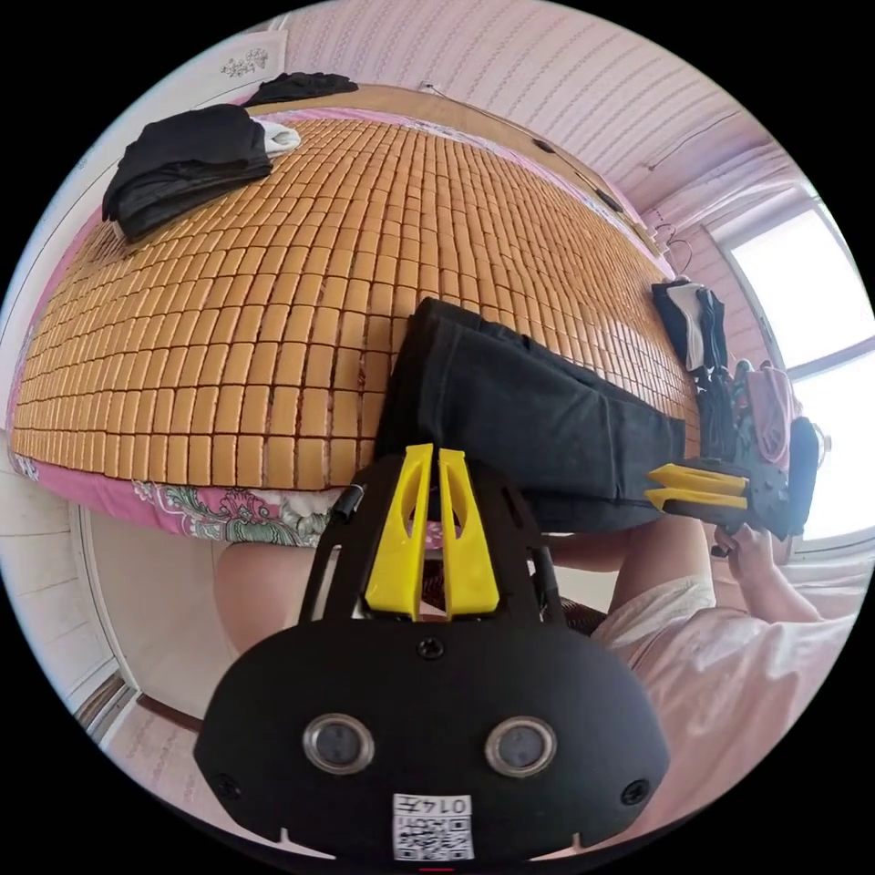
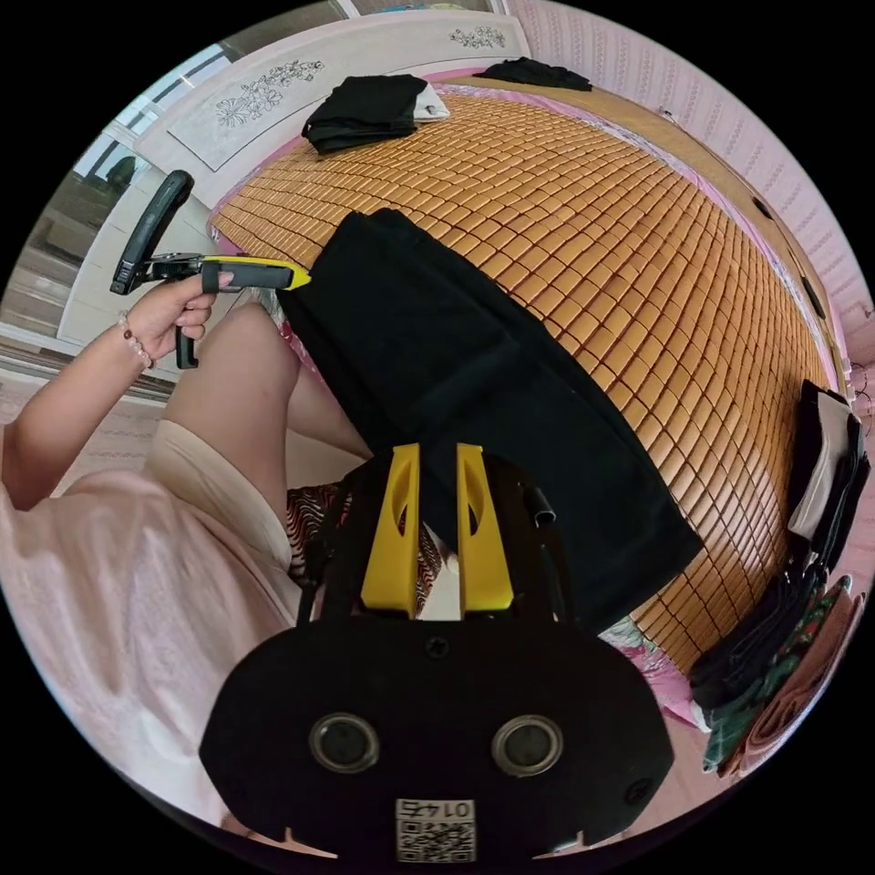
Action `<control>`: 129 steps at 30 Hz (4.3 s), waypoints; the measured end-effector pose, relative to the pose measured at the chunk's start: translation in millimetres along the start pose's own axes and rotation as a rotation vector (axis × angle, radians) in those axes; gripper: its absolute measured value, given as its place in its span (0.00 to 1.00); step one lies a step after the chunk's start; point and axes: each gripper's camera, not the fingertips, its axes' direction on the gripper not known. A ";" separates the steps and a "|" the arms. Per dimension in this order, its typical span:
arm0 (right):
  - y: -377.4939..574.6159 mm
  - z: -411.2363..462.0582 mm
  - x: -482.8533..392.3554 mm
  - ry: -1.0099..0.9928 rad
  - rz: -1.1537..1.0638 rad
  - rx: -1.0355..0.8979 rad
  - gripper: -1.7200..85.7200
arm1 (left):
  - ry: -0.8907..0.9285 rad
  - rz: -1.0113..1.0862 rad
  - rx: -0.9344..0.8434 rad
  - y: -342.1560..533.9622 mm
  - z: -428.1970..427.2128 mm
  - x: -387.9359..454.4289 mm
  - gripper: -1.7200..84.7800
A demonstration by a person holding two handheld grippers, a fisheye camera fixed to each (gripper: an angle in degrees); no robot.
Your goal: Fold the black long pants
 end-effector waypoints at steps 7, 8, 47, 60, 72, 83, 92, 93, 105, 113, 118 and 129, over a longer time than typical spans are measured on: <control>5.6 10.5 44.7 0.138 0.194 -0.070 0.02 | -0.164 0.126 -0.037 -0.2 12.4 37.7 0.01; 1.9 22.6 51.1 0.137 0.210 -0.126 0.02 | -0.166 0.120 -0.036 1.1 18.2 38.3 0.02; -120.4 -6.7 172.3 -0.040 0.022 -0.122 0.02 | -0.062 0.829 -0.191 18.0 103.9 323.4 0.01; 187.7 -47.7 304.6 -0.268 0.766 0.155 0.18 | 0.192 0.747 -0.172 -82.4 90.3 372.4 0.08; 236.3 -36.4 314.7 -0.320 0.627 0.018 0.07 | 0.176 0.856 -0.347 -166.8 143.4 488.3 0.12; 301.2 -86.0 304.6 -0.296 0.563 0.203 0.04 | 0.115 0.840 -0.514 -192.4 198.3 542.2 0.08; 359.7 -200.8 290.4 -0.136 0.494 0.562 0.03 | 0.468 0.822 -0.174 -240.5 80.3 528.6 0.07; 357.2 -212.5 279.3 -0.147 0.424 0.601 0.03 | 0.504 0.813 -0.129 -243.1 60.0 510.5 0.07; 215.8 -128.2 141.3 -0.339 -0.132 0.225 0.05 | 0.176 0.137 0.046 -157.1 -10.3 203.5 0.08; 251.8 -144.3 200.9 -0.194 0.306 0.270 0.18 | 0.345 0.097 0.035 -139.0 25.5 189.7 0.13; 261.6 -131.5 237.9 -0.299 0.544 0.327 0.21 | 0.320 0.148 -0.018 -159.9 59.9 198.5 0.17; 208.6 -154.1 199.5 -0.284 0.346 0.246 0.07 | 0.363 0.099 -0.105 -171.6 77.8 171.6 0.09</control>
